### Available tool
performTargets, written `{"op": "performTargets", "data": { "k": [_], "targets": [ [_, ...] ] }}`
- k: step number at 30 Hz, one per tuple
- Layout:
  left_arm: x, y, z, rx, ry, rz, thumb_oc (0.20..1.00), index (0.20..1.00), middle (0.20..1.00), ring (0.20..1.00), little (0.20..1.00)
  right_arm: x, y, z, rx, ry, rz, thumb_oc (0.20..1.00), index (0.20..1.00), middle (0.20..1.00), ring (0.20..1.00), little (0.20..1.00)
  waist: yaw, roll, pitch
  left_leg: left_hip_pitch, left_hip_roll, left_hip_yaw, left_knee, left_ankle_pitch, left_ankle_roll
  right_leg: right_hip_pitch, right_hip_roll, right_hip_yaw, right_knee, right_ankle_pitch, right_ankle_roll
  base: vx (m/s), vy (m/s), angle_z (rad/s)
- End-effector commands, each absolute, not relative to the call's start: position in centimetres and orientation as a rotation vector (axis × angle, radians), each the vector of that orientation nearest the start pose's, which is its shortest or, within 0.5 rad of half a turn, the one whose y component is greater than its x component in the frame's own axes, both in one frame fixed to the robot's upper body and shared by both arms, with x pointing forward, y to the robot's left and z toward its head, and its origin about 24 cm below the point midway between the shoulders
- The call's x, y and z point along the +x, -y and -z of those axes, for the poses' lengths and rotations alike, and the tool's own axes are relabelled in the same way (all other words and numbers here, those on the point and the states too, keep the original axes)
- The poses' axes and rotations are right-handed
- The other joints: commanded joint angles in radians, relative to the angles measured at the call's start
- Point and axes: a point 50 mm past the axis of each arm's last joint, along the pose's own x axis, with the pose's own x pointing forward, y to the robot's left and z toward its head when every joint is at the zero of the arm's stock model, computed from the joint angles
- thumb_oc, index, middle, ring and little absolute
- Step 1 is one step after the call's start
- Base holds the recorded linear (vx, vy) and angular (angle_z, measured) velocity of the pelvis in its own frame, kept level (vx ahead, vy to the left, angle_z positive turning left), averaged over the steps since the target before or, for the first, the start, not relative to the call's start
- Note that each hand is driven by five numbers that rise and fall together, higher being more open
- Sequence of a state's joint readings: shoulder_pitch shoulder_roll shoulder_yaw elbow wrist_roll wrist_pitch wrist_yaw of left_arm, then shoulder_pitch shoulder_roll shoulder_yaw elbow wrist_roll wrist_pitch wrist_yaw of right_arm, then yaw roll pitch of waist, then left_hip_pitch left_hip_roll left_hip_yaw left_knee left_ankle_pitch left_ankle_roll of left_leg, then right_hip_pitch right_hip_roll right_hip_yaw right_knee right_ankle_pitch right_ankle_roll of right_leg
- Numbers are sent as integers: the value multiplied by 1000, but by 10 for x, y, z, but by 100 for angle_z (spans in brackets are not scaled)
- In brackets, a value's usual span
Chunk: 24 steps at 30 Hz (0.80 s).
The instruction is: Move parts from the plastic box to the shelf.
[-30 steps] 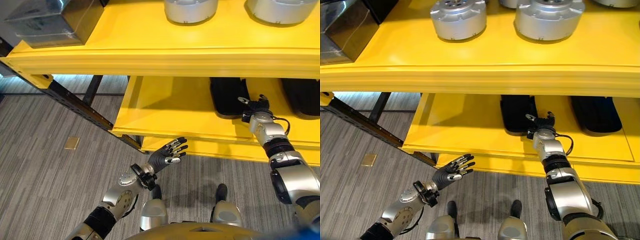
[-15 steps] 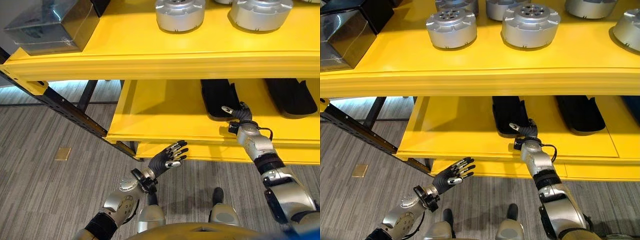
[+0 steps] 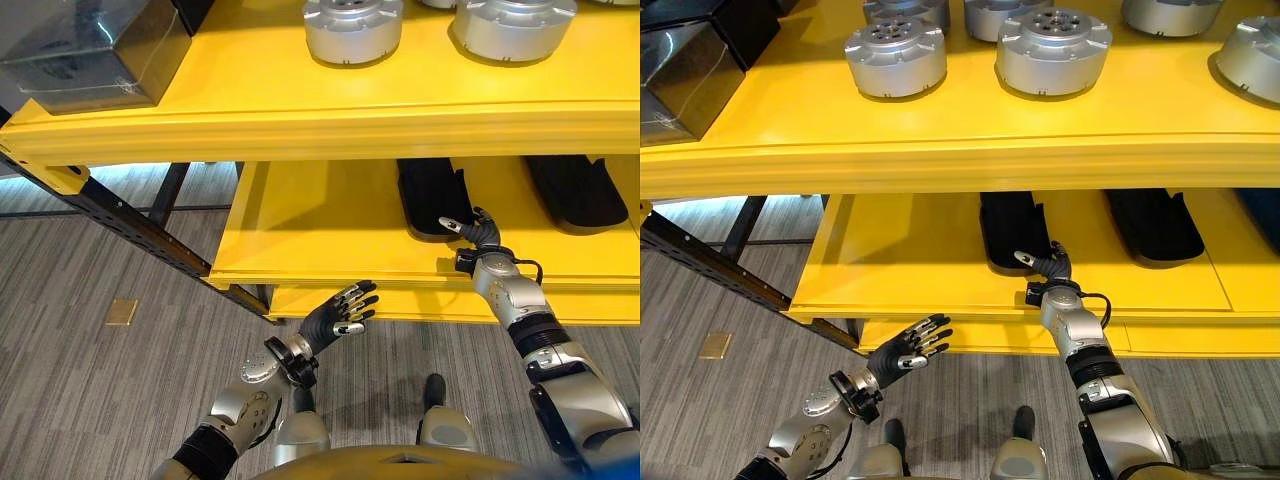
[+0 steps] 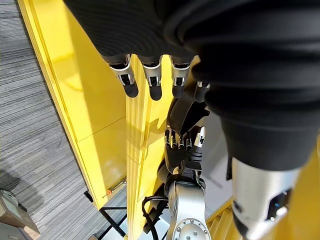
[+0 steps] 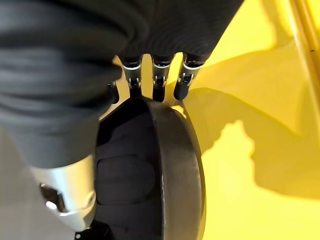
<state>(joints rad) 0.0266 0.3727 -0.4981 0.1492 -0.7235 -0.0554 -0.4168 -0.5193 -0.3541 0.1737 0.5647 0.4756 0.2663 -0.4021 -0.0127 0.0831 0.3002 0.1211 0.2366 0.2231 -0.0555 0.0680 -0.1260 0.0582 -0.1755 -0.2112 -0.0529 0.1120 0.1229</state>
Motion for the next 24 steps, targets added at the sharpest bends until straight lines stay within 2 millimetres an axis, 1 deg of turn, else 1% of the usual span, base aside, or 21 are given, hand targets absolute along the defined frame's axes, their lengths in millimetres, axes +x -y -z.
{"op": "performTargets", "data": {
  "k": [1, 9, 11, 14, 16, 18, 21, 24],
  "targets": [
    [213, -105, -5, -397, -186, 754, 1000, 1000, 1000, 1000, 1000, 345, 192, -54, -34, -314, 275, 1000, 1000, 1000, 1000, 1000, 11, -19, 8, -39, 10, 18, 57, 40, 1, -26, -6, 16, 154, -97, -35, 0, 0, 0],
    [210, -106, -2, -400, -194, 751, 1000, 1000, 1000, 1000, 1000, 341, 193, -46, -24, -336, 281, 1000, 1000, 1000, 1000, 1000, 11, -22, -4, -31, 11, 20, 54, 40, 2, -17, -4, 16, 149, -98, -36, 0, 0, 0],
    [210, -105, -2, -403, -193, 748, 1000, 1000, 1000, 1000, 1000, 338, 195, -44, -15, -323, 316, 1000, 1000, 1000, 1000, 1000, 8, -23, -8, -27, 10, 21, 52, 40, 3, -15, -2, 18, 146, -97, -36, 0, 0, 0],
    [209, -105, -1, -403, -195, 744, 1000, 1000, 1000, 1000, 1000, 337, 200, -50, -16, -260, 386, 1000, 1000, 1000, 1000, 1000, 4, -25, -14, -21, 9, 26, 47, 37, 4, -10, -1, 20, 140, -96, -35, 0, 0, 0],
    [207, -105, -1, -406, -191, 738, 1000, 1000, 1000, 1000, 1000, 334, 205, -60, -20, -166, 436, 1000, 1000, 1000, 1000, 1000, -2, -25, -18, -19, 7, 27, 47, 34, 6, -10, 1, 24, 137, -96, -34, 0, 0, 0],
    [206, -105, -1, -408, -188, 734, 1000, 1000, 1000, 1000, 1000, 331, 205, -64, -34, -120, 461, 1000, 1000, 1000, 1000, 1000, -7, -24, -21, -19, 6, 30, 47, 33, 8, -9, 2, 27, 134, -95, -34, 0, 0, 0],
    [205, -103, -2, -418, -174, 724, 1000, 1000, 1000, 1000, 1000, 321, 204, -65, -42, -65, 505, 1000, 1000, 1000, 1000, 1000, -20, -23, -25, -14, 3, 36, 43, 30, 11, -8, 2, 35, 125, -91, -33, -15, 31, -4],
    [204, -103, -2, -420, -161, 713, 1000, 1000, 1000, 1000, 1000, 311, 202, -61, -25, -44, 516, 1000, 1000, 1000, 1000, 1000, -34, -23, -30, -11, 2, 43, 37, 29, 13, -7, 2, 42, 116, -88, -30, -26, 29, -5]
  ]
}}
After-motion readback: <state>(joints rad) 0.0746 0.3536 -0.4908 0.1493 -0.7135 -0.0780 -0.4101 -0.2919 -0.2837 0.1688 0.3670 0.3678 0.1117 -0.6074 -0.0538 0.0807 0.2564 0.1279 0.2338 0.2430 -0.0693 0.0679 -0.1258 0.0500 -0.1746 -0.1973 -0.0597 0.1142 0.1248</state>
